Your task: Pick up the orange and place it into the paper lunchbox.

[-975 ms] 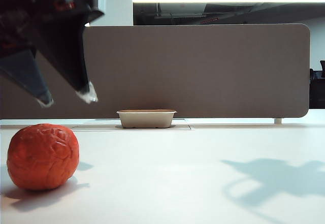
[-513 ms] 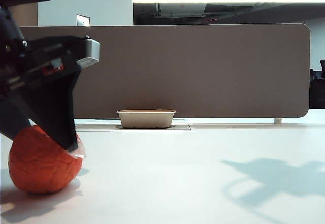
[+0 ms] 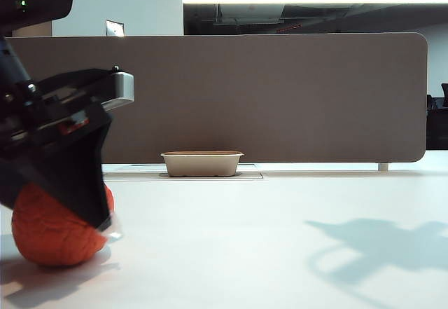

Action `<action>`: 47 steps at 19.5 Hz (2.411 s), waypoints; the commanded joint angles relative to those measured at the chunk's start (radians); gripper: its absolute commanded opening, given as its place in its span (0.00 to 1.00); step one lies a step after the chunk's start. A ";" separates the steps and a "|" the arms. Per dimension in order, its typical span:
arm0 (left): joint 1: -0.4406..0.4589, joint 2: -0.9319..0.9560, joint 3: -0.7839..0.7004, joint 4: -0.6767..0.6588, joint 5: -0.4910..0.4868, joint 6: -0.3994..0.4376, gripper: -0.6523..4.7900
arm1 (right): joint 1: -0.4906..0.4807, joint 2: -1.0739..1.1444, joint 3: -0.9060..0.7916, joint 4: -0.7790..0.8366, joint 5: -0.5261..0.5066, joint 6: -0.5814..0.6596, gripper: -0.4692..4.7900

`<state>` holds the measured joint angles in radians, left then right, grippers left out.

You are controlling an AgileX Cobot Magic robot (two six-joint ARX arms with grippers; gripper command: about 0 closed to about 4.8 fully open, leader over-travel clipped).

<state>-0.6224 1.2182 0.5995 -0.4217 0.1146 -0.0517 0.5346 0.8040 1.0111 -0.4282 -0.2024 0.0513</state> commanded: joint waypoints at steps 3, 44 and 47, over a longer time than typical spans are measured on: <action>0.000 -0.001 0.002 0.027 0.002 -0.012 0.93 | 0.000 -0.005 0.003 0.013 -0.001 -0.003 0.08; 0.349 1.422 1.587 0.678 -0.024 0.015 0.92 | 0.001 0.009 0.011 -0.152 -0.035 -0.130 0.08; 0.350 1.233 1.587 0.367 -0.025 0.074 0.08 | 0.000 0.018 0.011 -0.140 0.030 -0.131 0.08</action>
<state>-0.2733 2.4931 2.1803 0.0456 0.0925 -0.0219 0.5350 0.8230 1.0164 -0.5892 -0.1944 -0.0792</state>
